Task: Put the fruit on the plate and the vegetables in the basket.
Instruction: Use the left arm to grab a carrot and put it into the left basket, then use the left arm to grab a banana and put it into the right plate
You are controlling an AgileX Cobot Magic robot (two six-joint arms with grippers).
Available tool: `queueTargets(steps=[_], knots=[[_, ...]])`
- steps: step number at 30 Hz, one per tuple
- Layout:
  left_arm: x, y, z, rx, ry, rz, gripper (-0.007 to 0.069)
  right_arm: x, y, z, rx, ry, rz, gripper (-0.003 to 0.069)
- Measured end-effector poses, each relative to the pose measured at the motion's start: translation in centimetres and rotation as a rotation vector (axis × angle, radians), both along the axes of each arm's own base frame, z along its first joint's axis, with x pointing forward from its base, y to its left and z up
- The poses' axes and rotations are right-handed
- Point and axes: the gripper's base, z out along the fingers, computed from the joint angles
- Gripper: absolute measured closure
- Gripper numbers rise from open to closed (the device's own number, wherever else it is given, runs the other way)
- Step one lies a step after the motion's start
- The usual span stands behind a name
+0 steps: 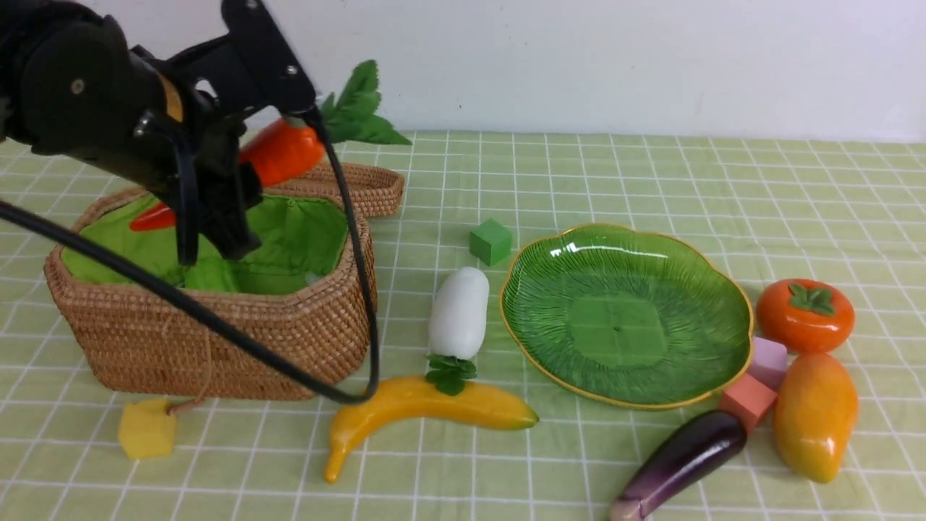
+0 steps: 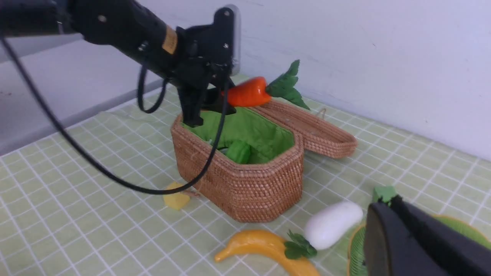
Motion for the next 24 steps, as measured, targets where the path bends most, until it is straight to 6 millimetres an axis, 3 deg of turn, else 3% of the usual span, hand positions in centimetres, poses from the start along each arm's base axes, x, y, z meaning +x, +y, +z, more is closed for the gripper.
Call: queueTargets(steps=[4,8,10,11,14,17,20,23,24], knots=[[2.2,1.8,-2.2,0.077,0.027,0.0,0.0326,0.1,0.2,0.1,0.003,-0.019,0.027,0.0659],[3.0,2.1,-3.4,0.108,0.055,-0.008,0.0315,0.1,0.3,0.1,0.004,-0.017,0.035,0.0657],[3.1,2.1,-3.7,0.116,0.058,-0.012,0.0244,0.0,0.3,0.1,0.003,-0.015,0.04,0.0657],[3.1,2.2,-3.6,0.124,0.055,-0.013,0.016,0.0,0.3,0.1,0.001,-0.013,0.043,0.0656],[2.9,2.3,-3.4,0.137,0.056,-0.012,0.0008,0.0,0.3,0.1,0.002,-0.013,0.044,0.0656],[2.4,2.5,-3.1,0.144,0.074,-0.003,-0.0035,0.0,0.3,0.1,0.003,-0.012,0.044,0.0655],[1.6,2.6,-2.1,0.109,0.073,0.022,-0.0027,0.0,0.3,0.1,0.004,-0.012,0.045,0.0655],[0.1,2.2,-0.3,-0.097,0.066,0.1,0.0054,0.0,0.4,0.1,0.002,-0.008,0.05,0.0655],[-0.7,1.6,0.6,-0.224,0.065,0.128,0.0127,-0.1,0.5,-0.1,-0.007,0.003,0.064,0.0655]])
